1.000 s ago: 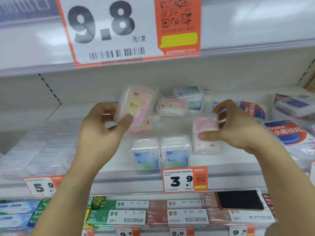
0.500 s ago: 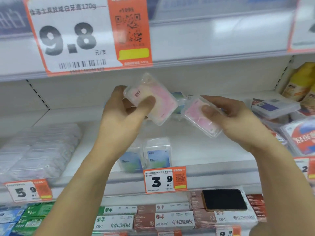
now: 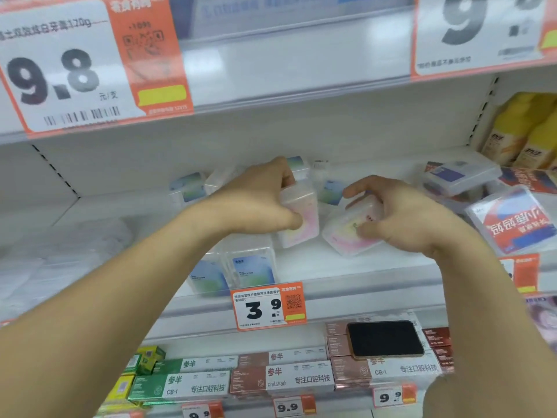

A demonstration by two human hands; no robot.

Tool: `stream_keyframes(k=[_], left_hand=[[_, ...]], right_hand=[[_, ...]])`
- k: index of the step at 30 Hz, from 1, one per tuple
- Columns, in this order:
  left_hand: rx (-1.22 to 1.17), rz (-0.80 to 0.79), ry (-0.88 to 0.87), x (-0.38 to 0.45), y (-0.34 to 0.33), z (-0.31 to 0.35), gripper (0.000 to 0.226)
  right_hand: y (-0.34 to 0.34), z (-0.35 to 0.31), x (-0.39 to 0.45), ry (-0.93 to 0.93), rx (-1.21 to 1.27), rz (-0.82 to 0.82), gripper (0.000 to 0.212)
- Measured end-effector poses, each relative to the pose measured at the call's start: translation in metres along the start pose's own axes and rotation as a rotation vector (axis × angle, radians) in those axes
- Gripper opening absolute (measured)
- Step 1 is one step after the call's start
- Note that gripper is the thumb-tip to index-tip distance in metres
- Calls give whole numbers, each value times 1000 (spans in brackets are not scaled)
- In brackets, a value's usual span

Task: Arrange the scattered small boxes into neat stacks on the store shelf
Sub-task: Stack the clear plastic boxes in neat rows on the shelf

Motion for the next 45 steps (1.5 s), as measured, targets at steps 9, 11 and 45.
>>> stream_keyframes(k=[9,11,45], left_hand=[[233,-447,3,7,-22,14,39],[202,-510,24,7,-24,11,42],[251,-406,-130,-18,-27,-12,40]], right_hand=[[8,5,-2,23,191,-86,42],[4,4,-4,52,244,-161,36],[-26,-17,-6,218,-9,-371,34]])
Point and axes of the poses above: each hand's wrist, its own x-axis towards the middle knuckle, its own y-axis out of the back of the hand, z = x × y, the point moved 5 cm from there along x, towards the middle knuckle, and after that the axes turned 3 degrees about z, right-handed, at the moved point
